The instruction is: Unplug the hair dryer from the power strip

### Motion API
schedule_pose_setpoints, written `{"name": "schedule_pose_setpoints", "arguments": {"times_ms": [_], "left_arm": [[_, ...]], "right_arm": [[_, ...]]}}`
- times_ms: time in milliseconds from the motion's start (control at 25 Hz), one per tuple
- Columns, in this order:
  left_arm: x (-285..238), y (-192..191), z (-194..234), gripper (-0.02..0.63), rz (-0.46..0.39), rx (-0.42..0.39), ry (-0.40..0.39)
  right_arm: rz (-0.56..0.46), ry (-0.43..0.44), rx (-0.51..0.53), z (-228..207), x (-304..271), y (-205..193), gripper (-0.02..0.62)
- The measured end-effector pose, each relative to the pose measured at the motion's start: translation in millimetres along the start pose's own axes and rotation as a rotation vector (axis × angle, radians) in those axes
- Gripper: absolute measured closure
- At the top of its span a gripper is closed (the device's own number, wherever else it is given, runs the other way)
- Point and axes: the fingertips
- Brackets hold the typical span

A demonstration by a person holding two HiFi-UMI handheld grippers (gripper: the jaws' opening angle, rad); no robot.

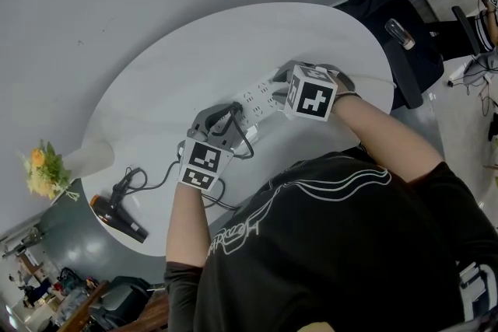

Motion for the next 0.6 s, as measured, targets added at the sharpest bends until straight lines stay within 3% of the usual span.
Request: {"name": "schedule_pose_setpoints", "arguments": {"times_ms": [360,600], "left_arm": [[-1.8,1.6,-2.7,0.568,0.098,-0.056,0.004],[1.7,-1.9,-3.0,0.568,0.063,-0.017,-0.027]], "right_arm": [[0.064,0.031,0.019,2.0,-0.6,-1.0,0.483],[0.057,0.026,0.028,1.3,-0.8,-0.9,0.483]]}}
Point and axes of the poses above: the fingertips, and each gripper's own axes: x backward along the fingers, z to its left, y out of its top, and after that the axes turned 12 degrees about -z, right-handed
